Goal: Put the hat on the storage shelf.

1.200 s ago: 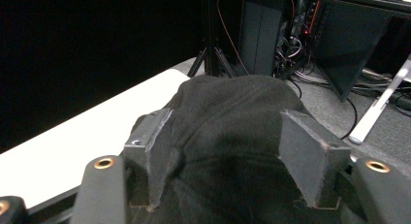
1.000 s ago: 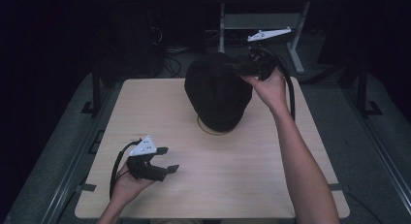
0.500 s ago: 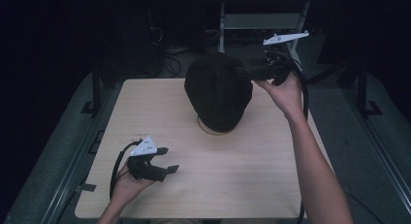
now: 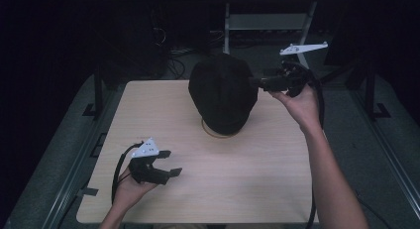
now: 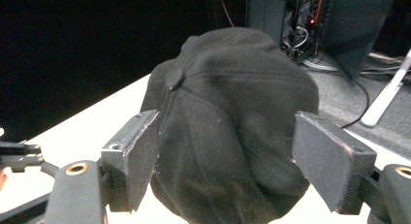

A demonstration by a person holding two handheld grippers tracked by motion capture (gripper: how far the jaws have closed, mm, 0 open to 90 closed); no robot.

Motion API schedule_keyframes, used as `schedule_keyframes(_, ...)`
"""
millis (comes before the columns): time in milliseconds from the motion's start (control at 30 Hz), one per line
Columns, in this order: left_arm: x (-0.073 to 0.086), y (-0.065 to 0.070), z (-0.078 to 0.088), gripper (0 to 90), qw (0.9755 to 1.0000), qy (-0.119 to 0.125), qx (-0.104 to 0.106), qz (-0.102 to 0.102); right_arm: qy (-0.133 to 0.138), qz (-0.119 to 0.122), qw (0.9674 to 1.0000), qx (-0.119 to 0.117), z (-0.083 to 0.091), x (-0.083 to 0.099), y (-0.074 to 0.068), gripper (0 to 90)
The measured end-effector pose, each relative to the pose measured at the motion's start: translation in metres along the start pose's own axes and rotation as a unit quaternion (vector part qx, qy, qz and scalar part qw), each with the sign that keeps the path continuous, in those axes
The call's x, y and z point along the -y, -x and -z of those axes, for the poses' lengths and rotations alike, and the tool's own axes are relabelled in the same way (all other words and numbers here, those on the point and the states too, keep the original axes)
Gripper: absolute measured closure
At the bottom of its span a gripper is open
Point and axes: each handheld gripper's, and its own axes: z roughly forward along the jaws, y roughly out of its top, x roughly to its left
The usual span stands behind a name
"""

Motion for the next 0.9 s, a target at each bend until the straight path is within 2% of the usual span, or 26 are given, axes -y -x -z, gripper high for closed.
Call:
schedule_keyframes(267, 0.0, 0.001, 0.002, 18.9, 1.0, -0.001, -0.005, 0.002, -0.018, -0.008, 0.9998, -0.007, 0.0, 0.013, -0.001, 22.2)
schedule_keyframes(300, 0.0, 0.001, 0.002, 18.7, 1.0, -0.003, -0.007, 0.001, -0.028, -0.009, 0.9995, -0.007, -0.001, 0.017, -0.002, 21.6)
schedule_keyframes(500, 0.001, 0.001, 0.003, 18.3, 0.9999, -0.002, -0.012, 0.001, -0.032, -0.018, 0.9992, -0.019, 0.0, 0.03, -0.004, 21.5)
schedule_keyframes(900, 0.002, 0.0, 0.006, 17.8, 0.9998, 0.001, -0.018, 0.003, -0.041, -0.019, 0.9989, -0.015, 0.006, 0.047, -0.005, 21.0)
